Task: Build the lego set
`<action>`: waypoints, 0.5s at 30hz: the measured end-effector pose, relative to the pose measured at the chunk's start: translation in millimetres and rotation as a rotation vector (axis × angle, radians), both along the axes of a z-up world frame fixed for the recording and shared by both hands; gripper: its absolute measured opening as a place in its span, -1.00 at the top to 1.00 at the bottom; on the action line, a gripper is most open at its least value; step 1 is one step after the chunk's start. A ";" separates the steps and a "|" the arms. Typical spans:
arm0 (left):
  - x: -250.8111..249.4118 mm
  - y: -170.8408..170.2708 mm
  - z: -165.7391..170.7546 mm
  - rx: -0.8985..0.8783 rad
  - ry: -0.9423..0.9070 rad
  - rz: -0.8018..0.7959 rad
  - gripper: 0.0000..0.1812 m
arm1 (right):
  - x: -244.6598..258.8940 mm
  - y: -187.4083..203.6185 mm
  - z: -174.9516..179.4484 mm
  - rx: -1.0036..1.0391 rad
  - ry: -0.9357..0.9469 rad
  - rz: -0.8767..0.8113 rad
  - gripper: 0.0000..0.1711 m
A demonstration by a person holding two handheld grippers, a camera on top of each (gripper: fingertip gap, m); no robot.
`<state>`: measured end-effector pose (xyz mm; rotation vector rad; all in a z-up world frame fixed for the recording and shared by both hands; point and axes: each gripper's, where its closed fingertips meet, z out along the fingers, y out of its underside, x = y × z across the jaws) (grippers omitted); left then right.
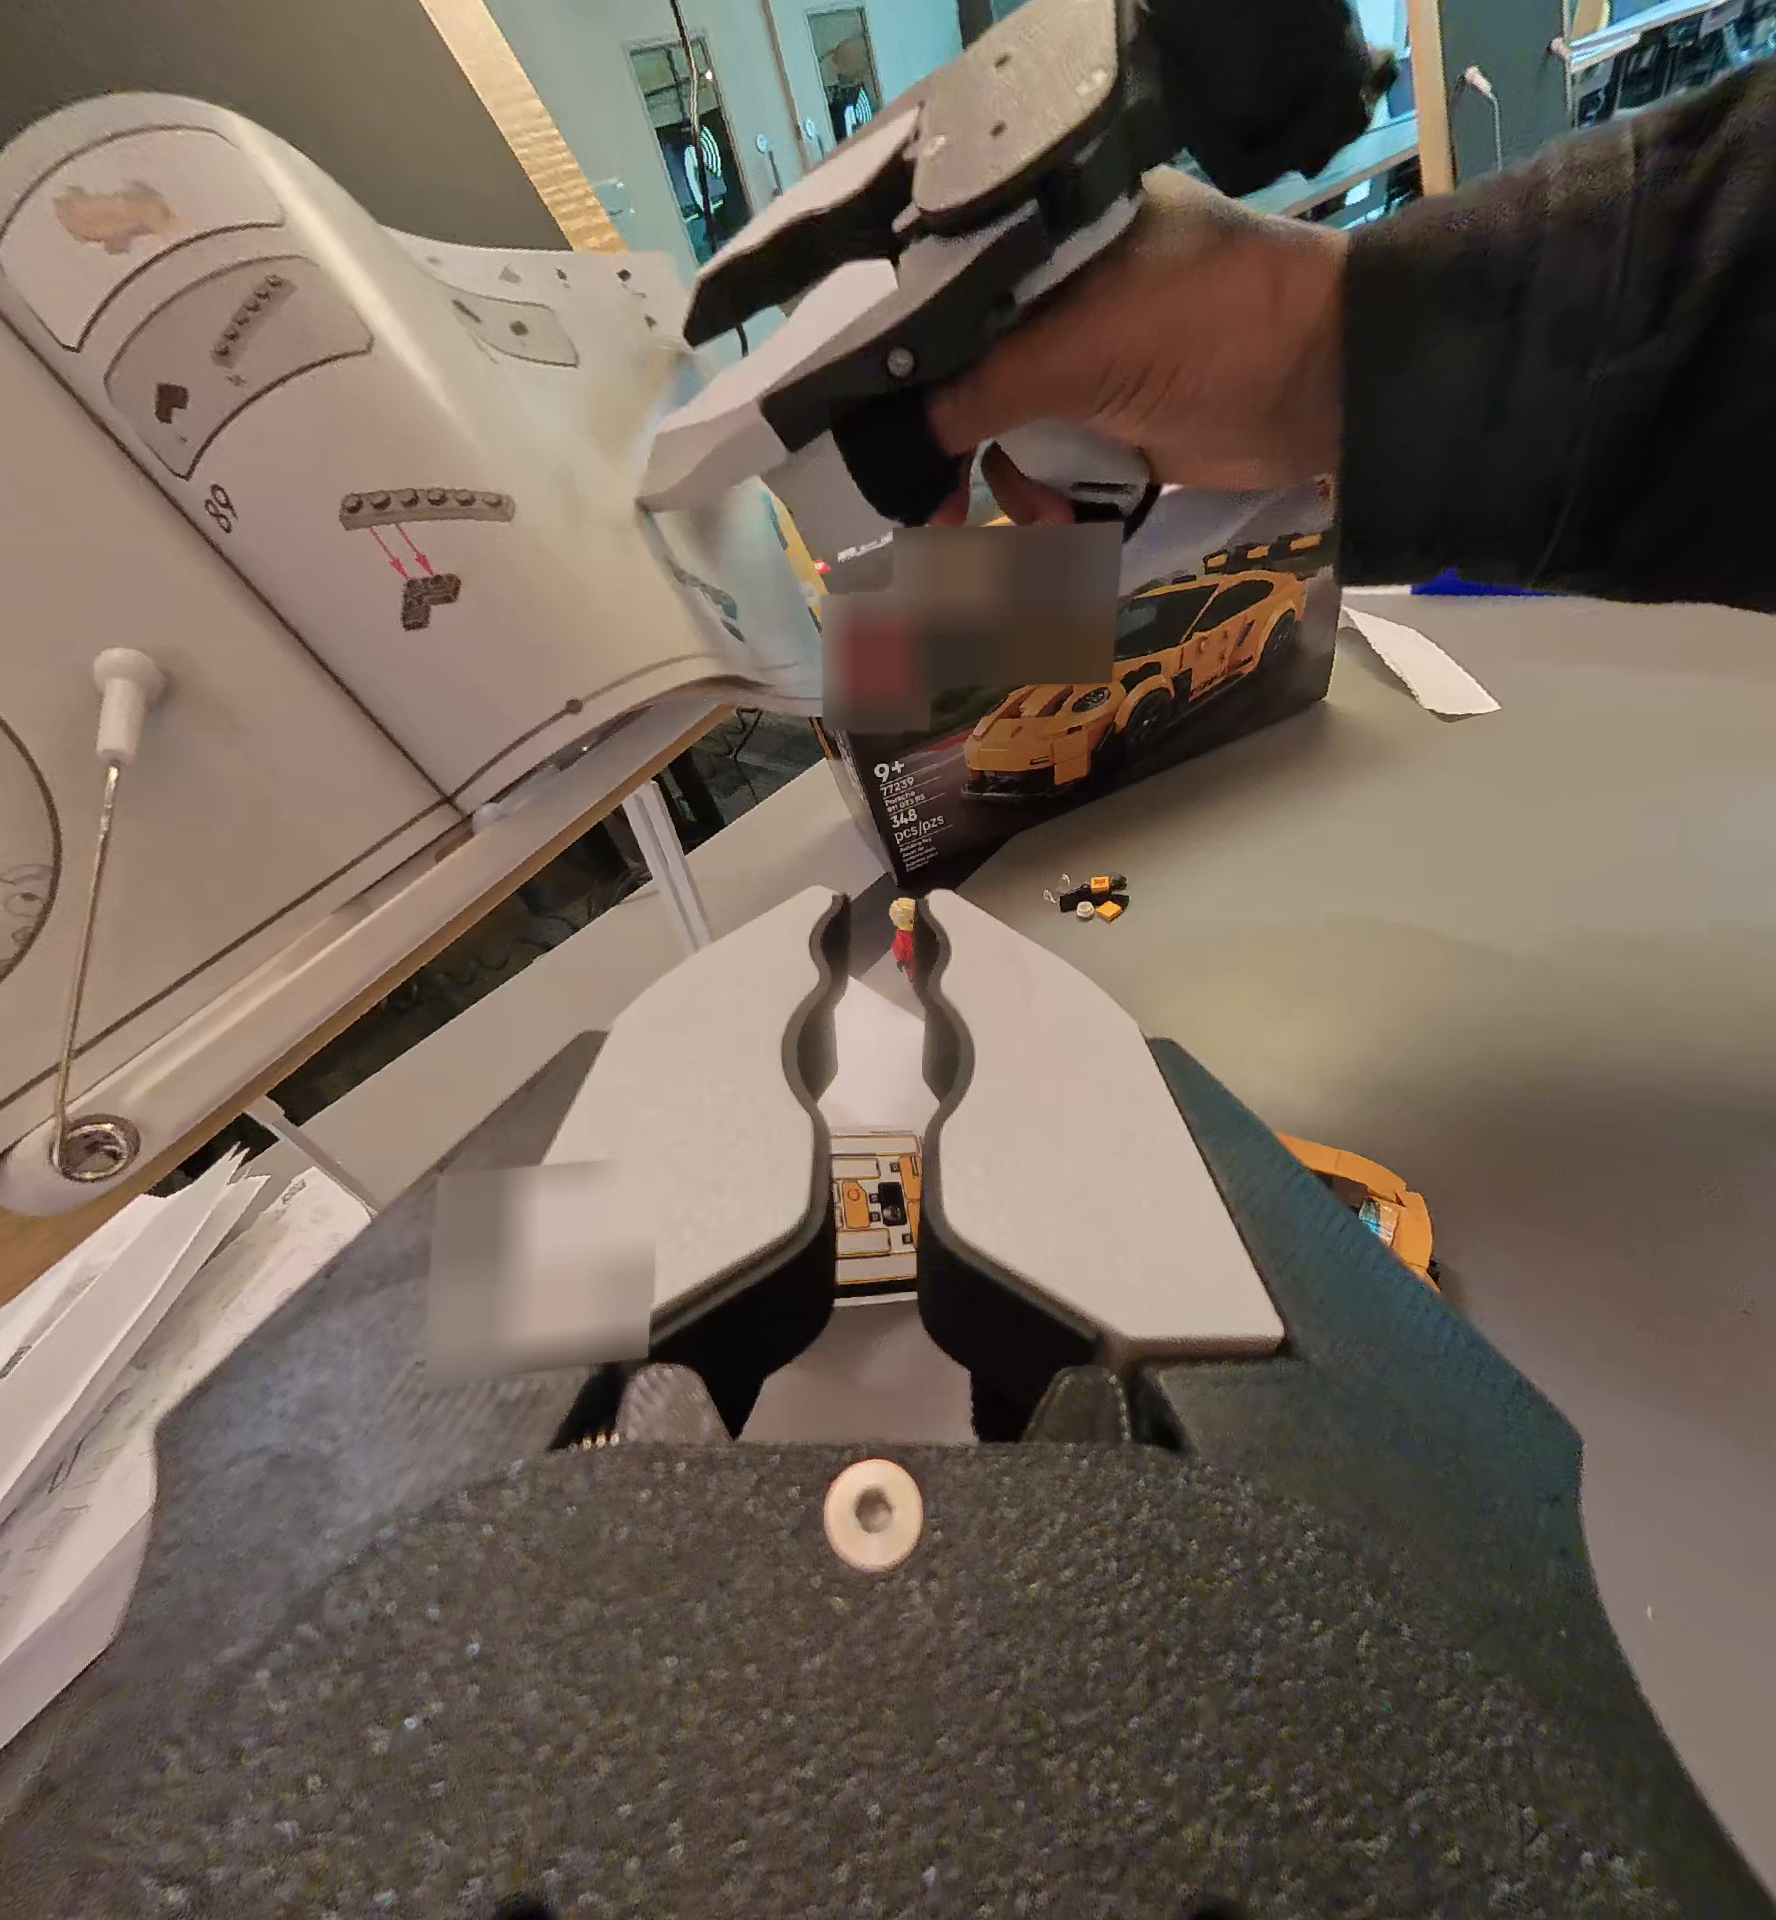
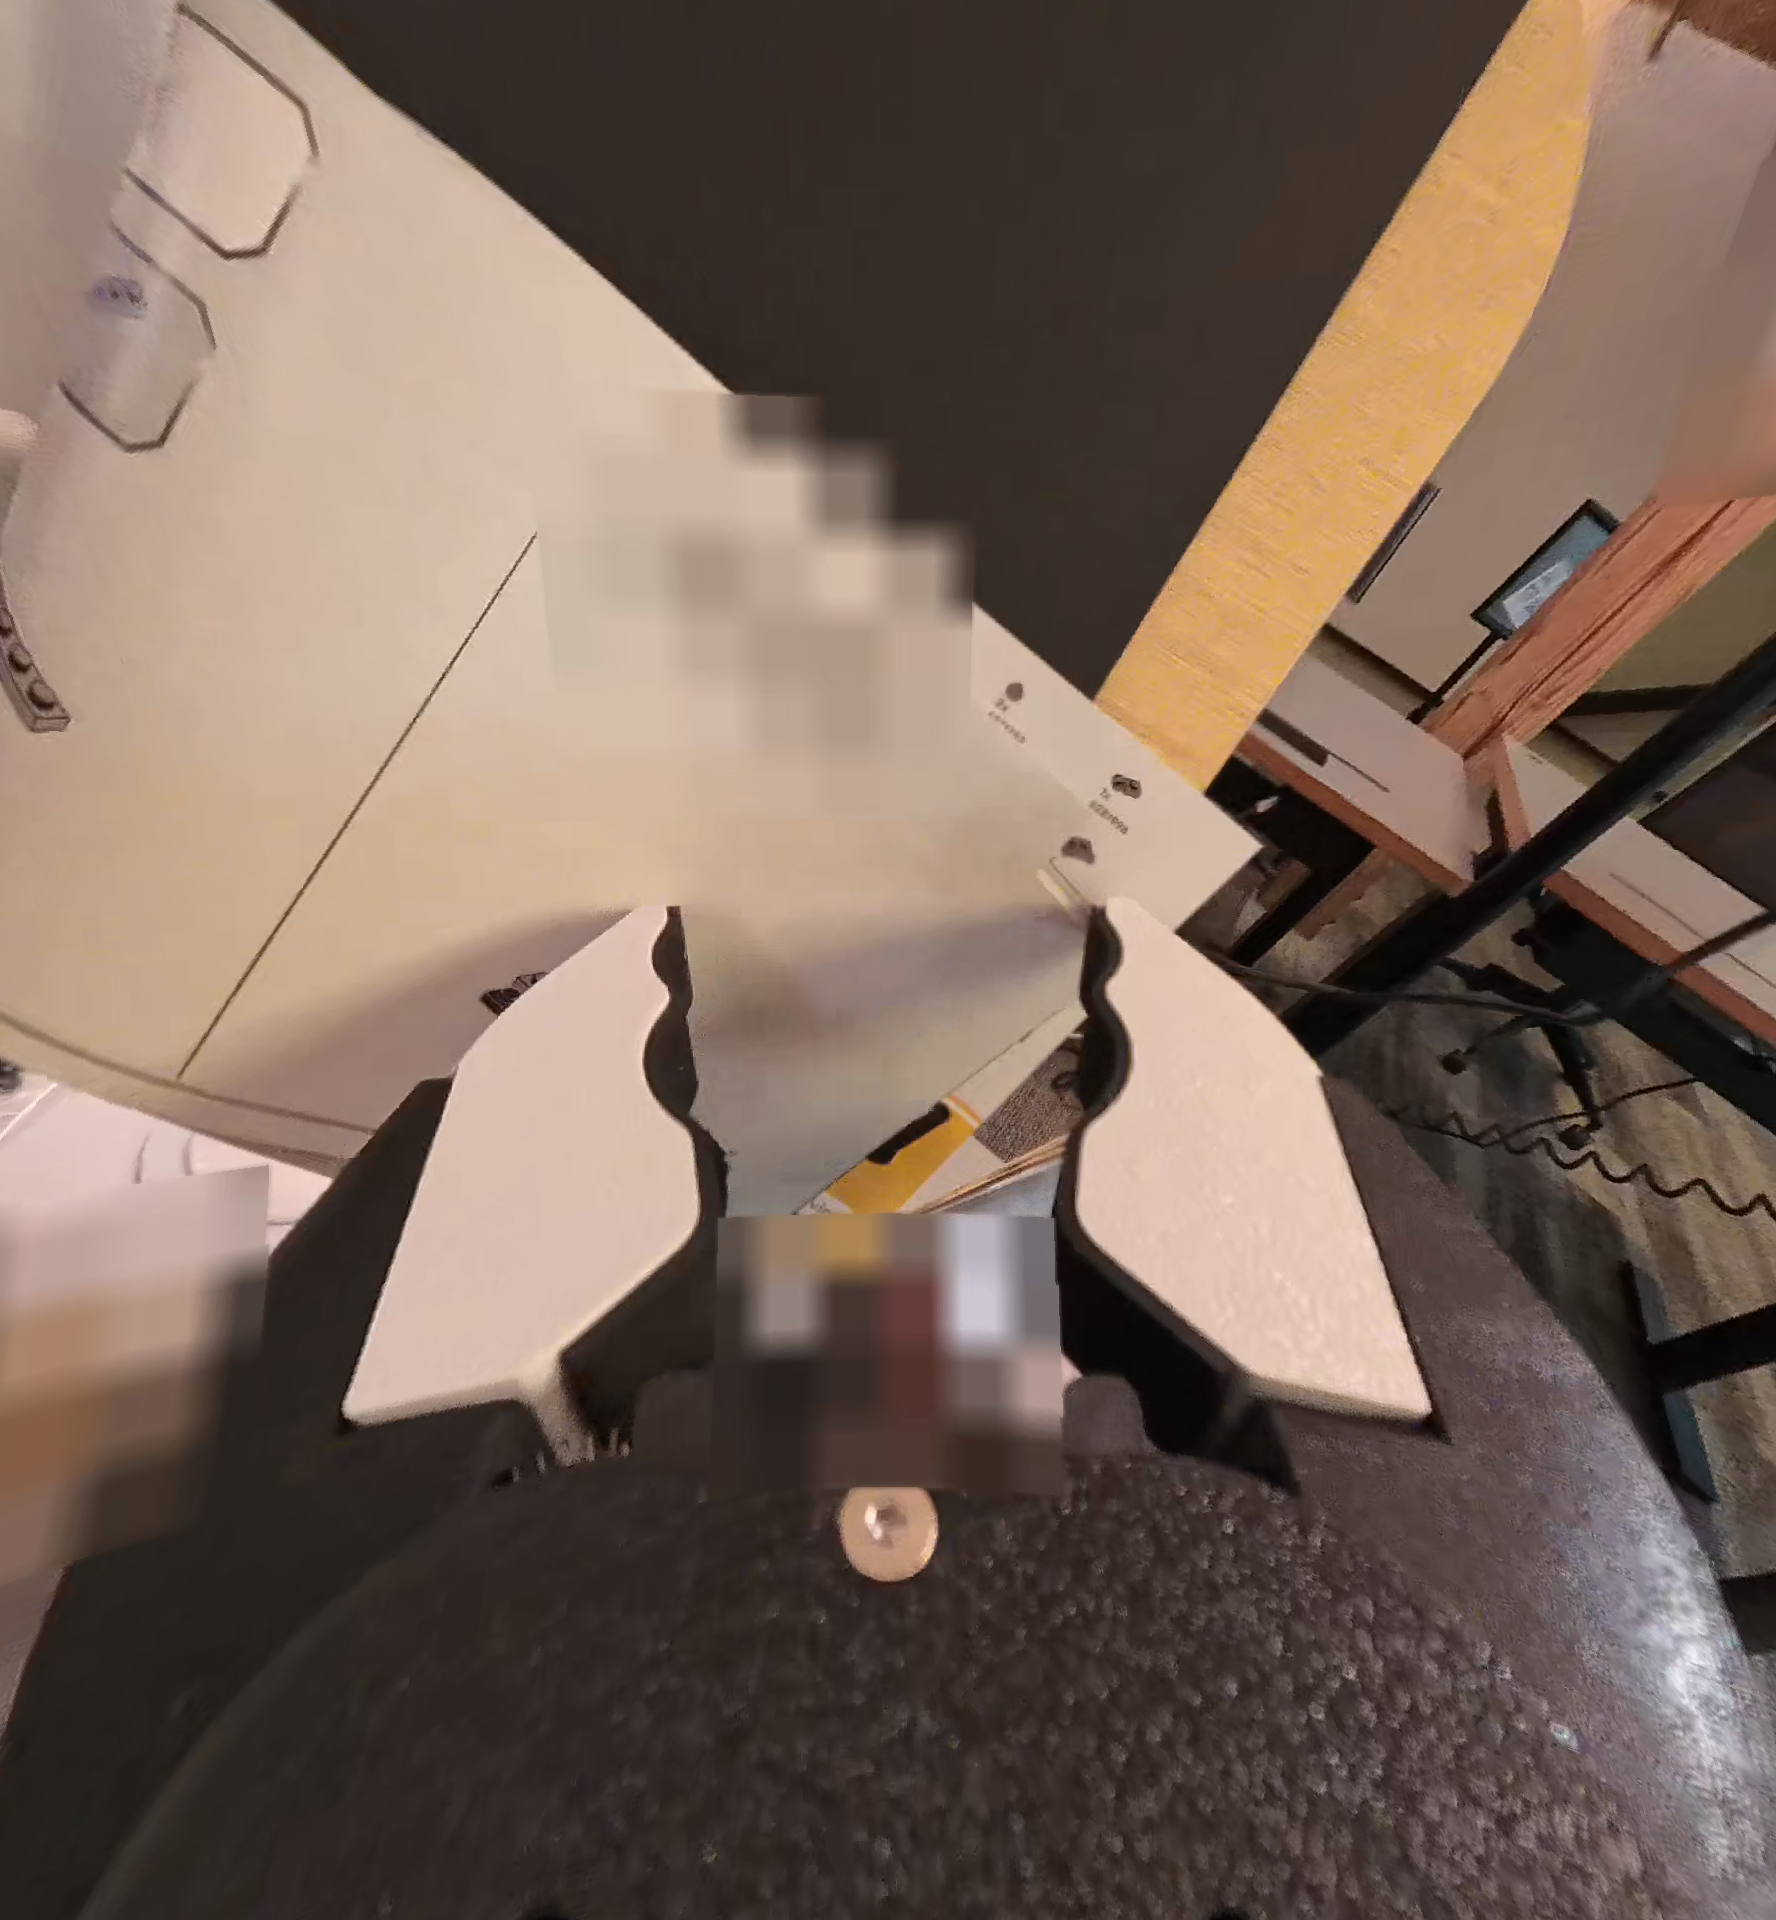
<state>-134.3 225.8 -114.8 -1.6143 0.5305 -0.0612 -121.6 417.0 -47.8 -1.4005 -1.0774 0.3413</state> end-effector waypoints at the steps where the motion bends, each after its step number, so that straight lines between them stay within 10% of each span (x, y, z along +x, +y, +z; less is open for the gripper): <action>1: 0.5 0.0 -0.8 -0.001 0.003 -0.001 0.88 | -1.9 1.1 -1.1 -0.004 -0.017 0.006 0.15; 15: 0.3 0.7 -5.0 -0.013 0.003 -0.008 0.88 | -19.1 -2.1 26.4 0.172 -0.106 0.064 0.29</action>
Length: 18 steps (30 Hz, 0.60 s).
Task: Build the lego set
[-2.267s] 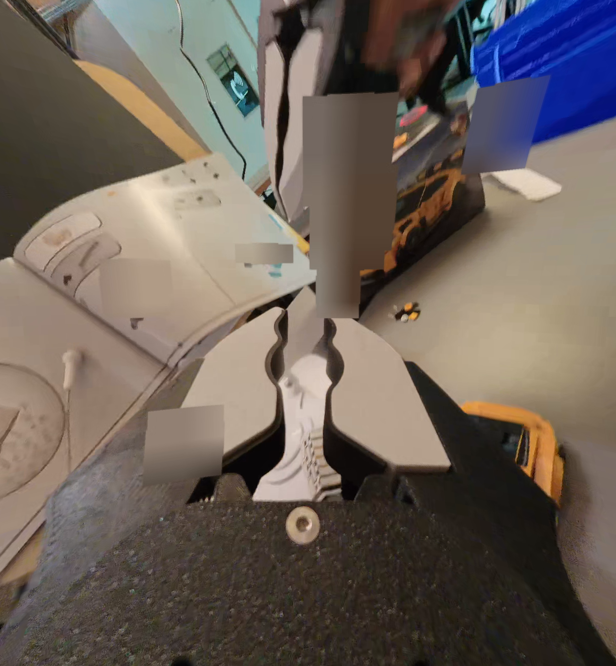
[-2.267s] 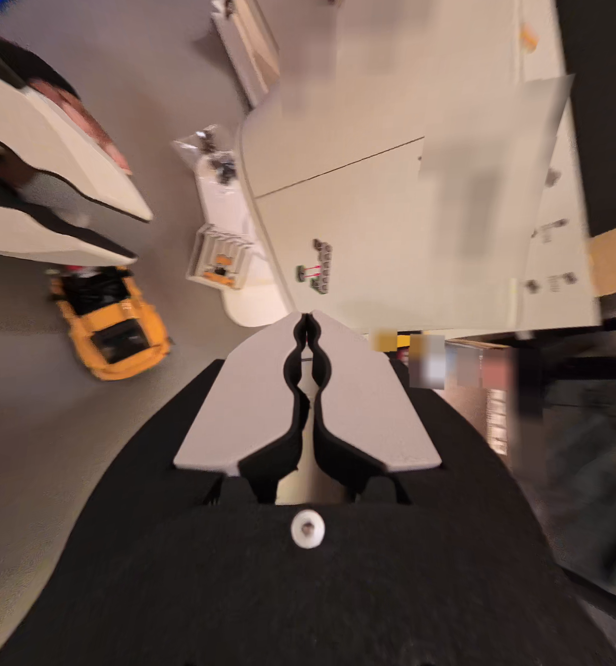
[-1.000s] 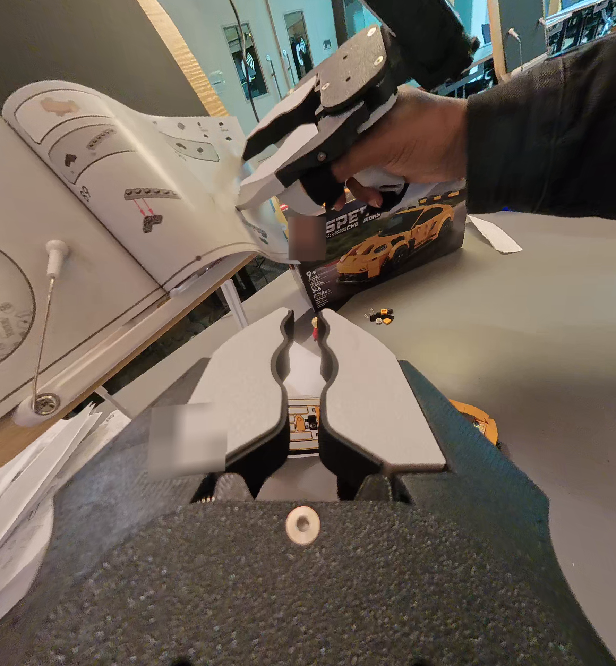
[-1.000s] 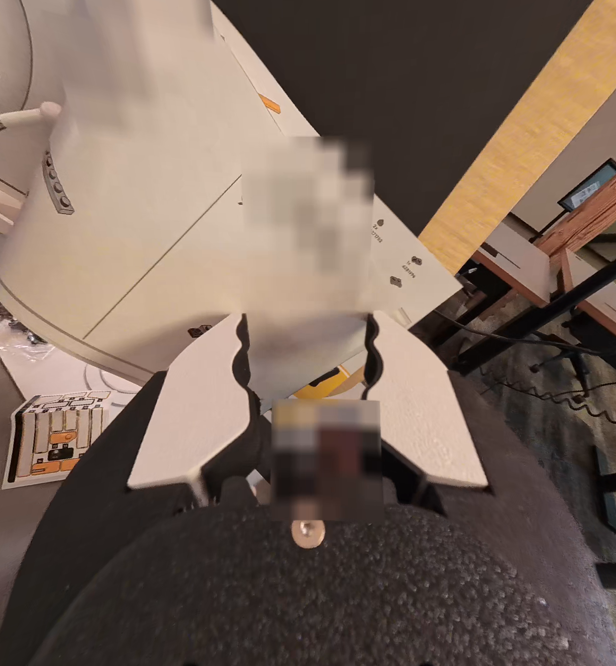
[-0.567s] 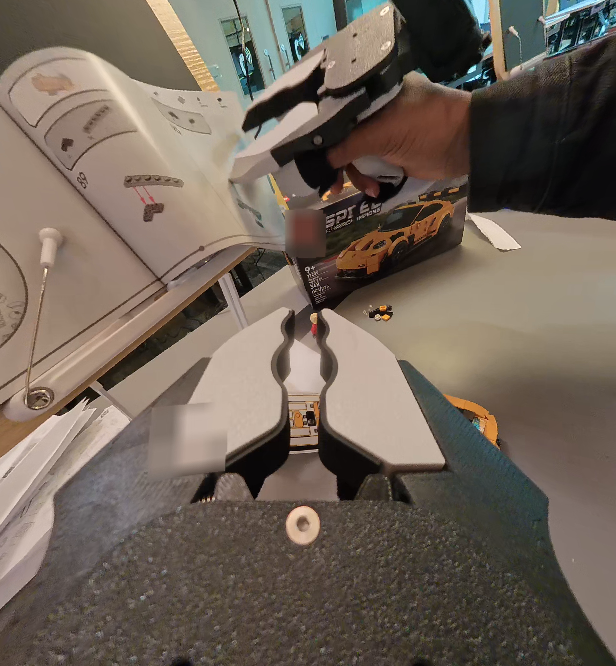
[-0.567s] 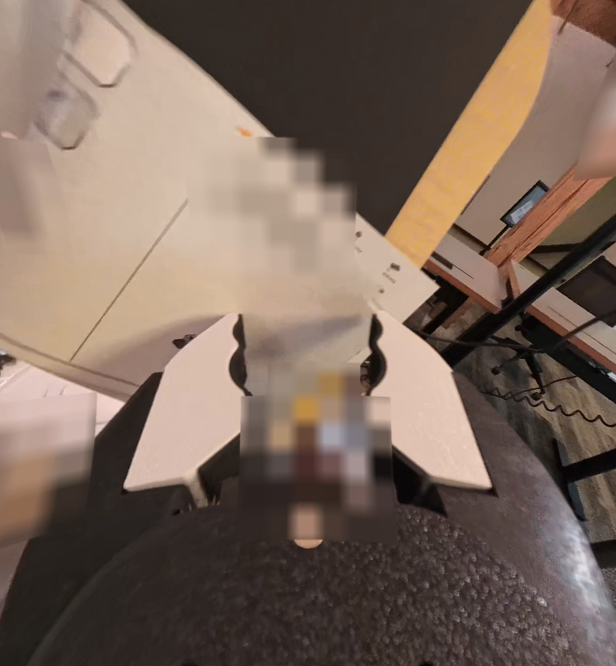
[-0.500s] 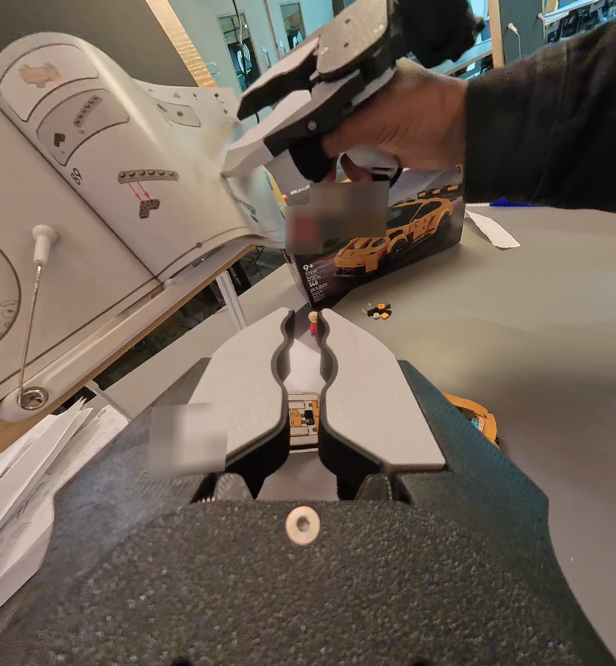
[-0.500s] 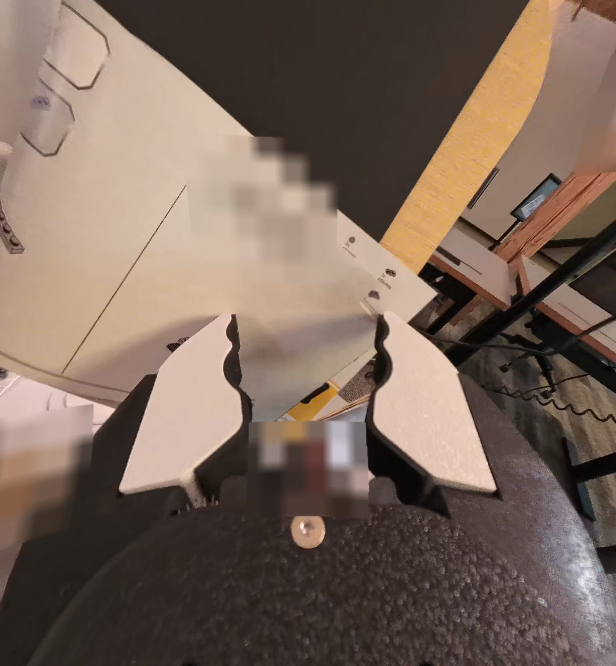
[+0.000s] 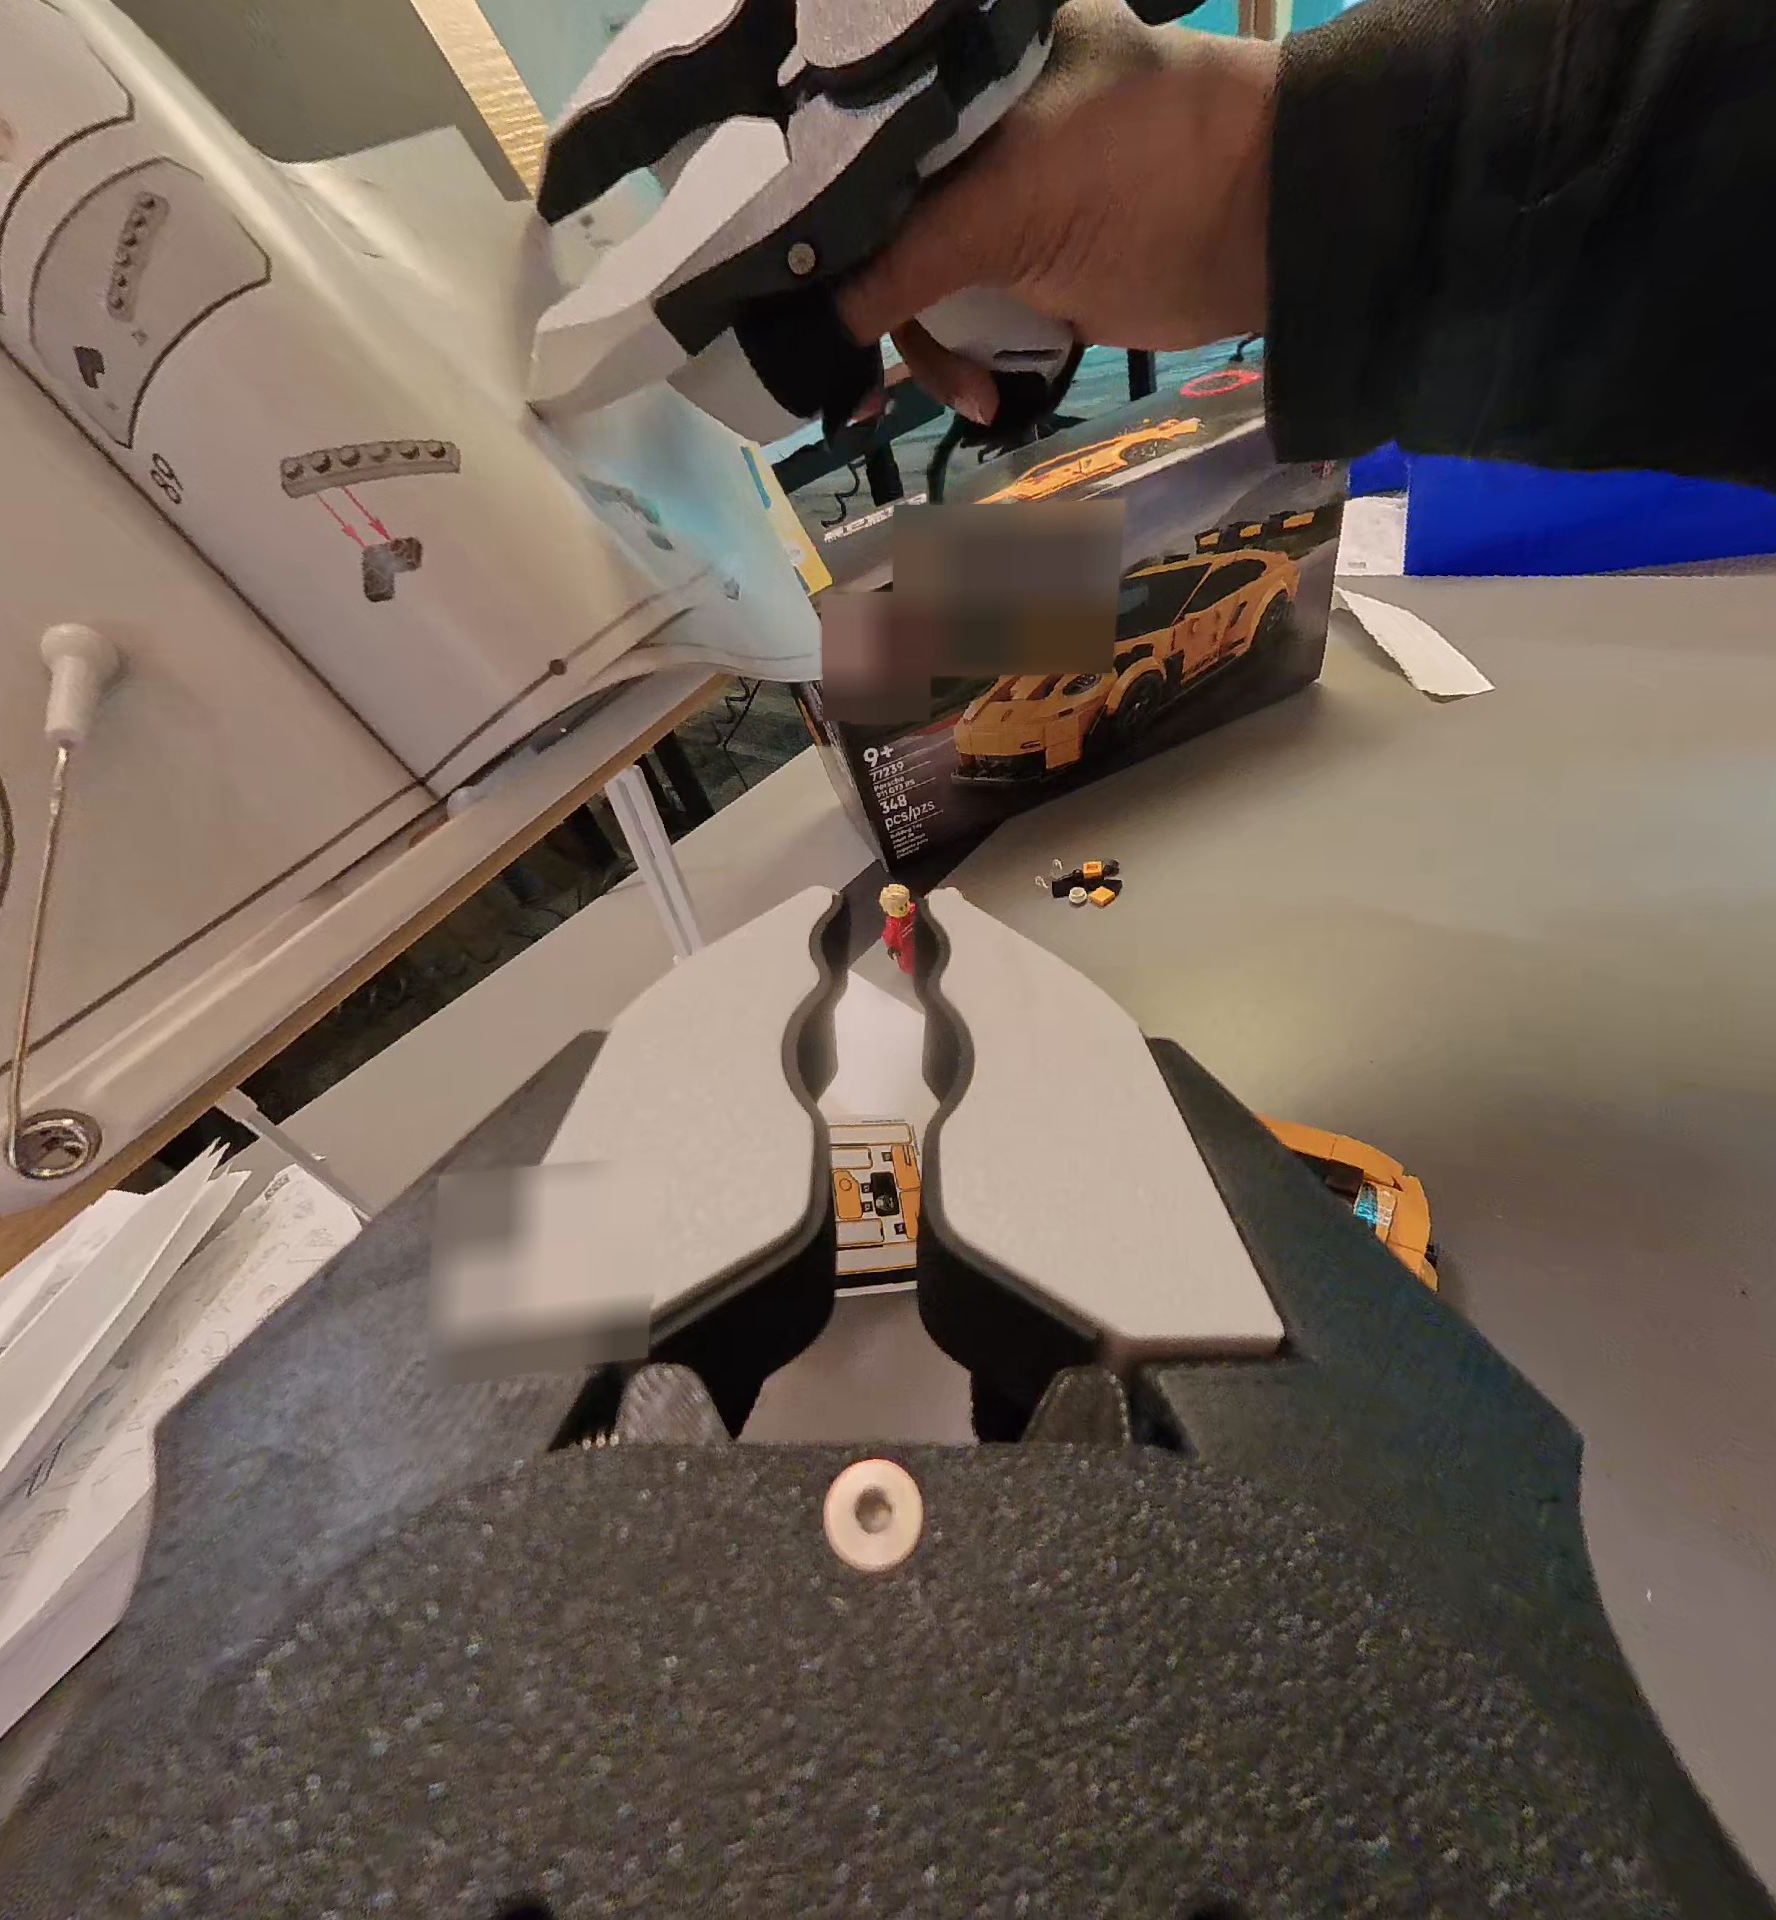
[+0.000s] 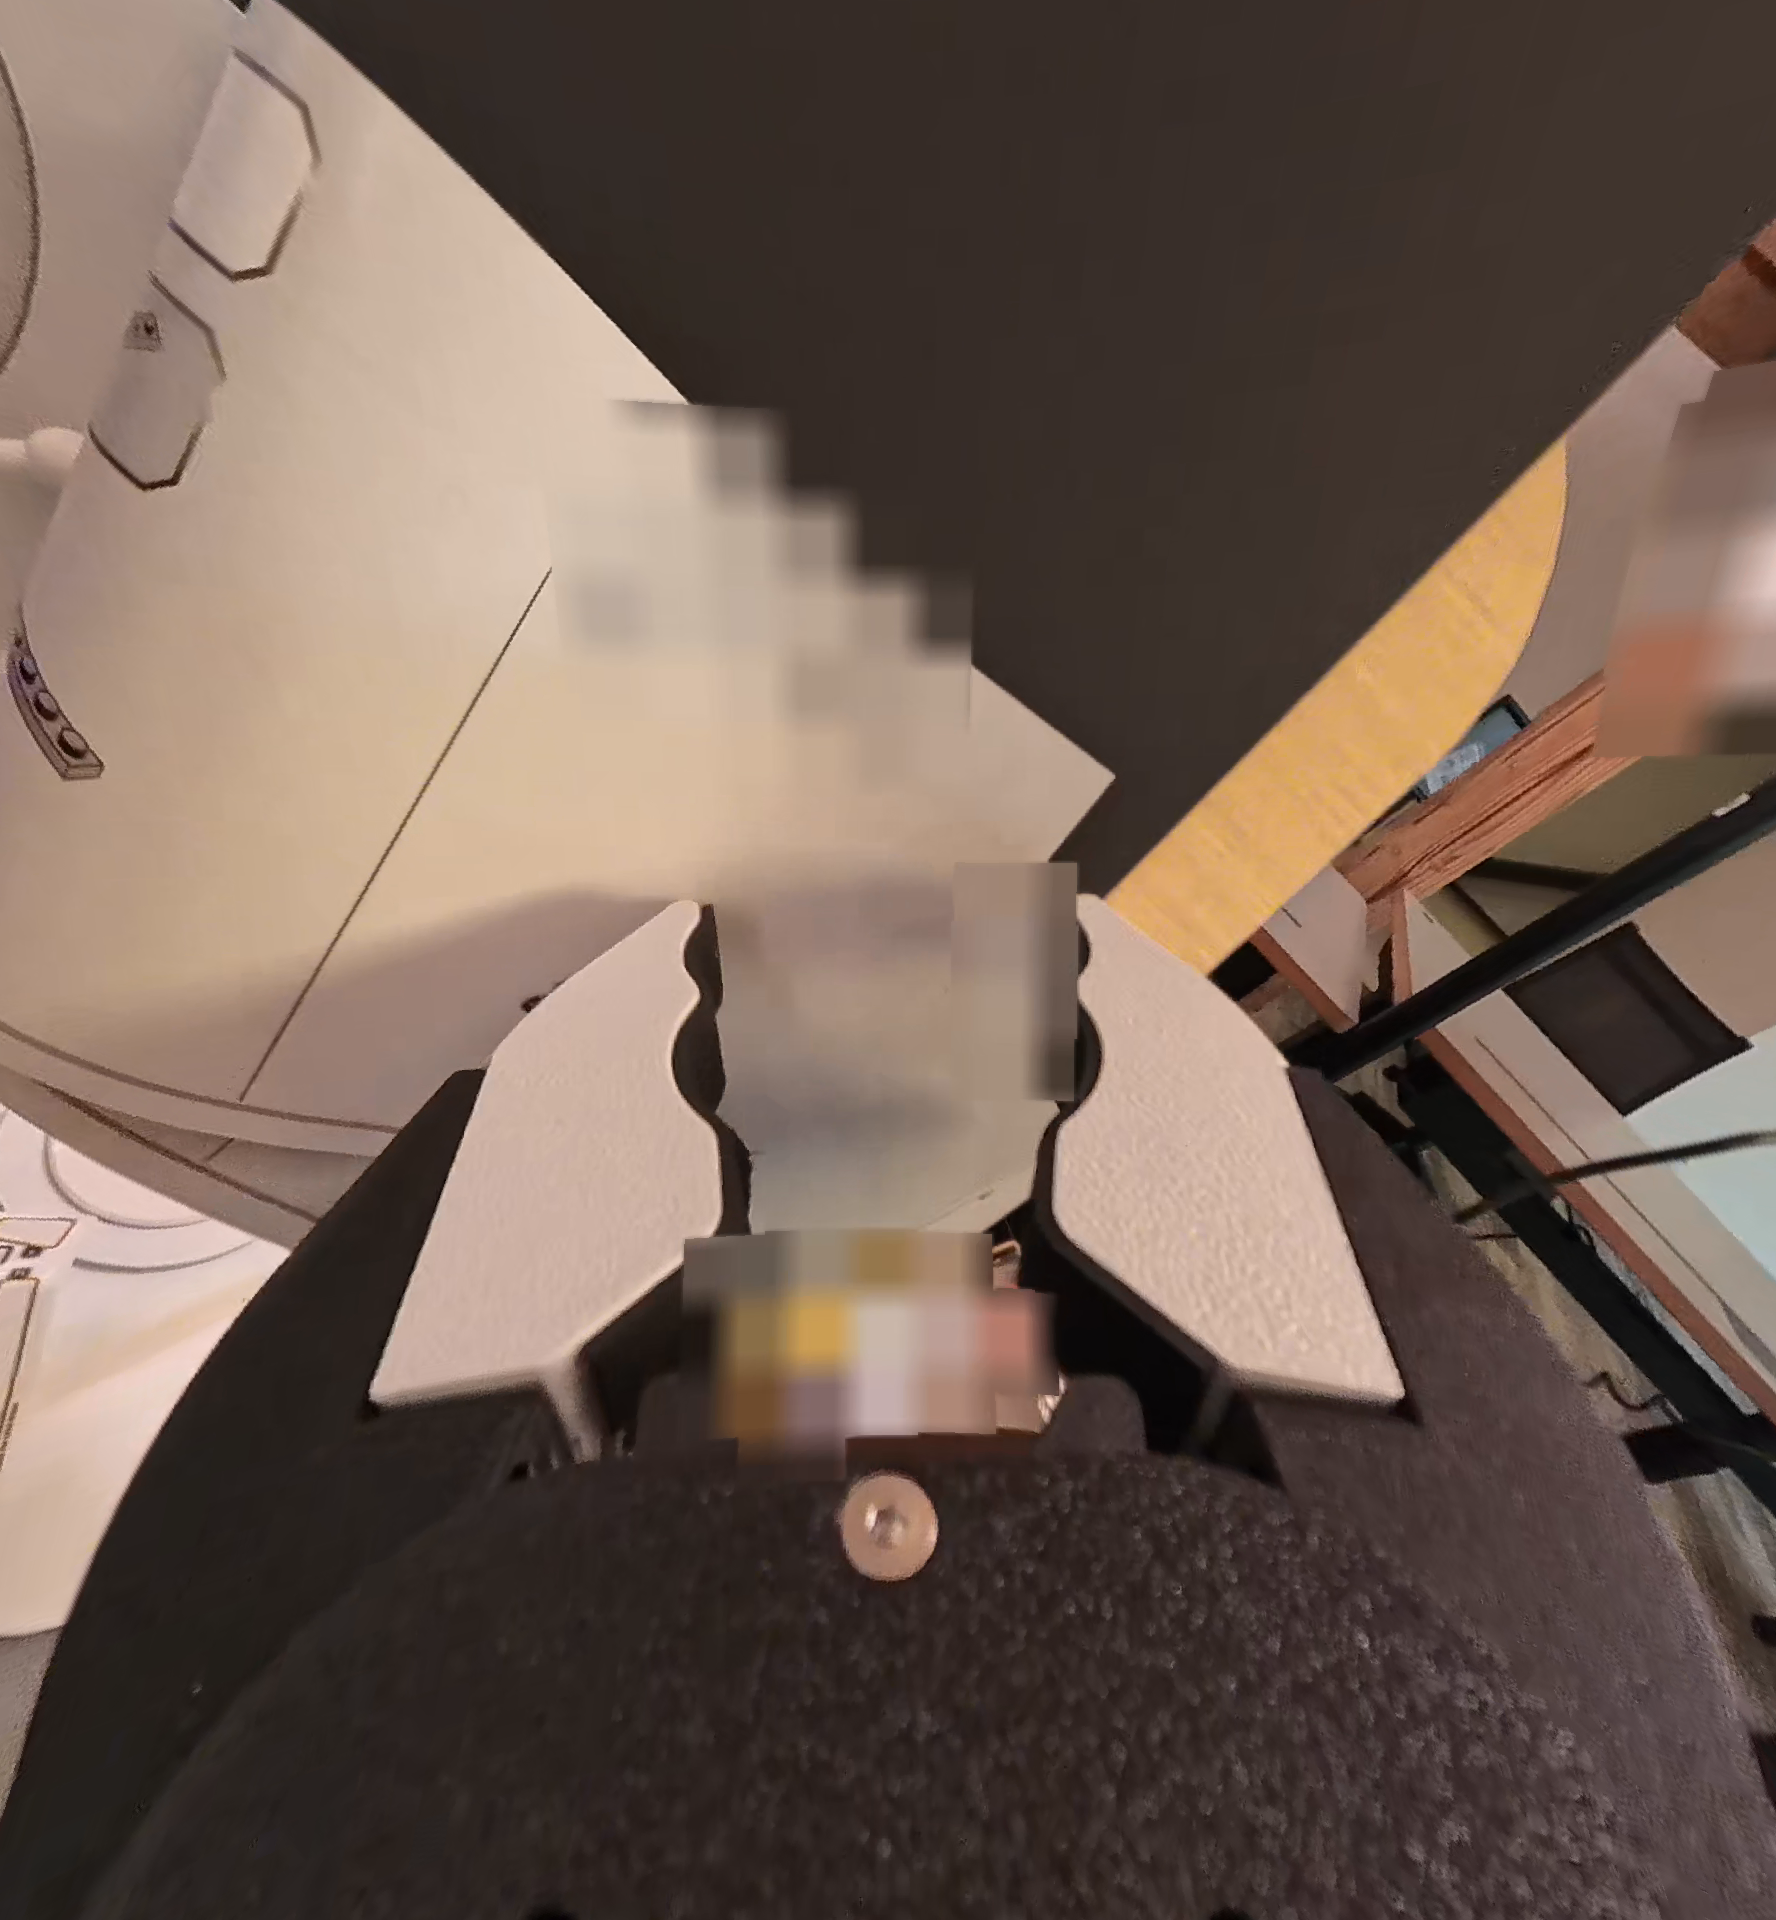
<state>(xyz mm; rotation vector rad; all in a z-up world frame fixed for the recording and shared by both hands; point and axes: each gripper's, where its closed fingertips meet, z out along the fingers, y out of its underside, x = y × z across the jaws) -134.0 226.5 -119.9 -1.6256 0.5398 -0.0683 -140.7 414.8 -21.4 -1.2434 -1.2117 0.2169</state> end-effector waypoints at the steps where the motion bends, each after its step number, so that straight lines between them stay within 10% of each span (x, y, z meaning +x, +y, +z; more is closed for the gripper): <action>1: -0.2 0.0 0.0 0.000 -0.001 0.000 0.88 | -1.7 -1.0 1.8 0.003 0.001 0.008 0.30; 18: -5.4 2.3 5.2 0.012 -0.032 0.009 0.85 | -37.4 -49.7 7.6 -0.253 0.099 0.288 0.47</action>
